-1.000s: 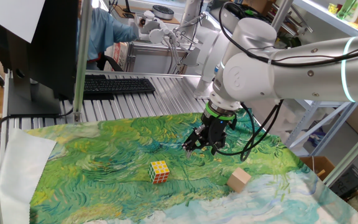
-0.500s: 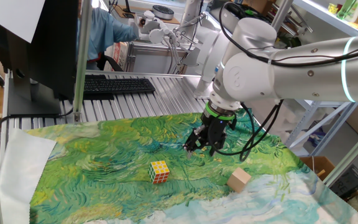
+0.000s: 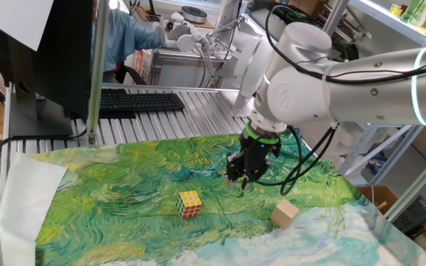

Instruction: Pick up the small block on the left and move it to the right

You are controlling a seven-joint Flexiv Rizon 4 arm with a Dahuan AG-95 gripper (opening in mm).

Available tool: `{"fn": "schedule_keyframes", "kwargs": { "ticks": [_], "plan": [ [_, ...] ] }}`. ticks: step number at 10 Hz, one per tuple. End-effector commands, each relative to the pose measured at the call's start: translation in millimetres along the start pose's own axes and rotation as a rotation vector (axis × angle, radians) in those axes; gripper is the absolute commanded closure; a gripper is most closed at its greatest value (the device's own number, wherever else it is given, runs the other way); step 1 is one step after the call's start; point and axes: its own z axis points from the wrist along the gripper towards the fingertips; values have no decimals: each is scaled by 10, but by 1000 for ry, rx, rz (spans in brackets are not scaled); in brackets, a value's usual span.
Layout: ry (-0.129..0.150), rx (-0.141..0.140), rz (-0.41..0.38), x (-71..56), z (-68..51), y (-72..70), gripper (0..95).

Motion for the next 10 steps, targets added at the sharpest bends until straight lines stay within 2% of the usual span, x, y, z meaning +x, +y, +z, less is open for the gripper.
{"fn": "schedule_keyframes", "kwargs": {
  "ticks": [1,6,10],
  "plan": [
    [-1,1,-4,0,-2,-4,950],
    [-1,4,18,3,-15,-14,950],
    [0,3,5,-30,17,-120,950]
  ]
}}
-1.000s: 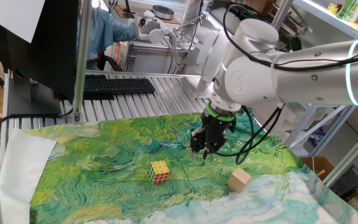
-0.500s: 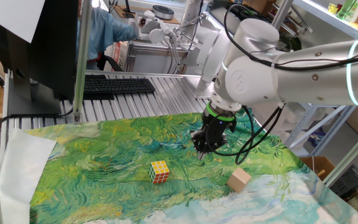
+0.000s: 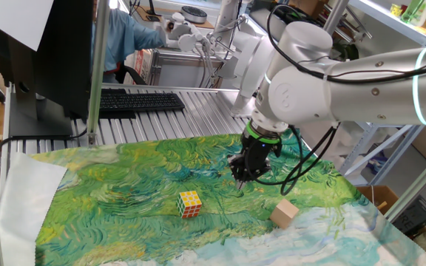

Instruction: Pick up the small block on the left and move it to the right

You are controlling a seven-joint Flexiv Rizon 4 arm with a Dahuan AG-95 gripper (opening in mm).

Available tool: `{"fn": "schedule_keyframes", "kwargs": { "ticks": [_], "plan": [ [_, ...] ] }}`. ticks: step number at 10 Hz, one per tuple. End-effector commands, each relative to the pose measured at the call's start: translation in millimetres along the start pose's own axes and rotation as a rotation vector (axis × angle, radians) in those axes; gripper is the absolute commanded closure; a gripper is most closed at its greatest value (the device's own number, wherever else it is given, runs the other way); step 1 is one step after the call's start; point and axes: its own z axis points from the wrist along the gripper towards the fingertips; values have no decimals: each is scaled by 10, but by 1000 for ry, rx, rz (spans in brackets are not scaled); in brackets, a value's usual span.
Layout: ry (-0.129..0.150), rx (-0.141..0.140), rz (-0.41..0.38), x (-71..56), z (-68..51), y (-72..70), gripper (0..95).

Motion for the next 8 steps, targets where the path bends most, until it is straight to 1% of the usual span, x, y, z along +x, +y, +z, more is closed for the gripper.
{"fn": "schedule_keyframes", "kwargs": {
  "ticks": [1,3,8],
  "plan": [
    [-1,-1,-9,-11,24,-41,950],
    [0,-3,-9,-20,34,-69,950],
    [-1,-1,1,-25,34,-72,950]
  ]
}}
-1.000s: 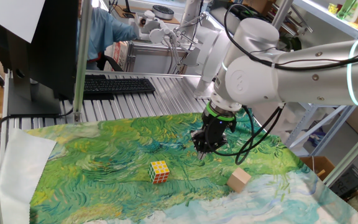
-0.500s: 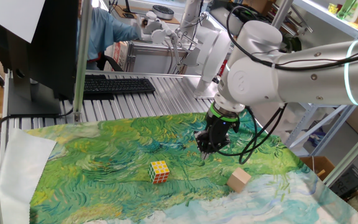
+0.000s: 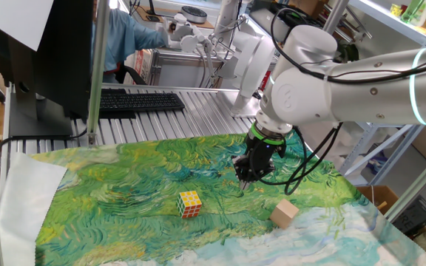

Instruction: Pick up the small block on the left and move it to the right

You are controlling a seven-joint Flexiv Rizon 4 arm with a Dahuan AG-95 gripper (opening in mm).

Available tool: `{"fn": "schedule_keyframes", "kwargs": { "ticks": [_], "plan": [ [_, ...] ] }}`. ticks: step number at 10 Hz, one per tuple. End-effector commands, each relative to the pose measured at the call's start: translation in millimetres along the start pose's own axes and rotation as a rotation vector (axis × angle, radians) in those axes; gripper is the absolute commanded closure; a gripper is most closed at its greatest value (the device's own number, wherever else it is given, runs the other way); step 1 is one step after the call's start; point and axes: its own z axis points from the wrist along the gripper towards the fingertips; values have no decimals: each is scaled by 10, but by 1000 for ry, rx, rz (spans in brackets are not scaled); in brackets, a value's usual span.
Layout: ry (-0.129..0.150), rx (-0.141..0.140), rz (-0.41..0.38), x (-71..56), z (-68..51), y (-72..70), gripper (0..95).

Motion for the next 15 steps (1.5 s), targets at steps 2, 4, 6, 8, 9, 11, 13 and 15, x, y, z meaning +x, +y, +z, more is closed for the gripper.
{"fn": "schedule_keyframes", "kwargs": {
  "ticks": [2,4,6,8,9,11,13,15],
  "plan": [
    [0,1,22,-16,-2,-11,950],
    [6,2,61,-77,5,-78,950],
    [6,3,60,-176,-7,-186,950],
    [6,3,56,-276,-20,-337,950],
    [6,3,54,-347,-25,-449,950],
    [4,4,86,-452,-52,-578,950],
    [7,5,96,-563,-106,-694,950],
    [11,5,114,-666,-164,-834,950]
  ]
}}
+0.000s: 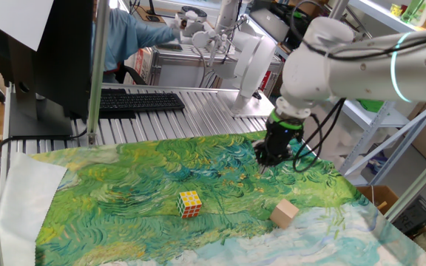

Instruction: Pick up the small block on the left and move it to the right

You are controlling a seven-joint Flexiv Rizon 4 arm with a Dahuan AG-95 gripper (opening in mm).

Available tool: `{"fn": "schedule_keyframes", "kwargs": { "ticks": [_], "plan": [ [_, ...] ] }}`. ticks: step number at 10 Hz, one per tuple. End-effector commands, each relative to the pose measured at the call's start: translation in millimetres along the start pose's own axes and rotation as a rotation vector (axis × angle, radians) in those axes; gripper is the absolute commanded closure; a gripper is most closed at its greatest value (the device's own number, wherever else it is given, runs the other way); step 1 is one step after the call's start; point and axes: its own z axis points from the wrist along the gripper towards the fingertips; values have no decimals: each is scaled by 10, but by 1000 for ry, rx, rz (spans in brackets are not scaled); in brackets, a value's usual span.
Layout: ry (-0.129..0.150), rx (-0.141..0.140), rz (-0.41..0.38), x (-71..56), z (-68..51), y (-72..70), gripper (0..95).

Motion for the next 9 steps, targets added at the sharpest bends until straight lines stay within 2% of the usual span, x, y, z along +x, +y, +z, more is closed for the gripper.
{"fn": "schedule_keyframes", "kwargs": {
  "ticks": [1,5,9],
  "plan": [
    [3,-1,24,-87,-32,-118,950],
    [0,4,43,-175,-91,-233,950],
    [1,7,23,-226,-131,-316,950]
  ]
}}
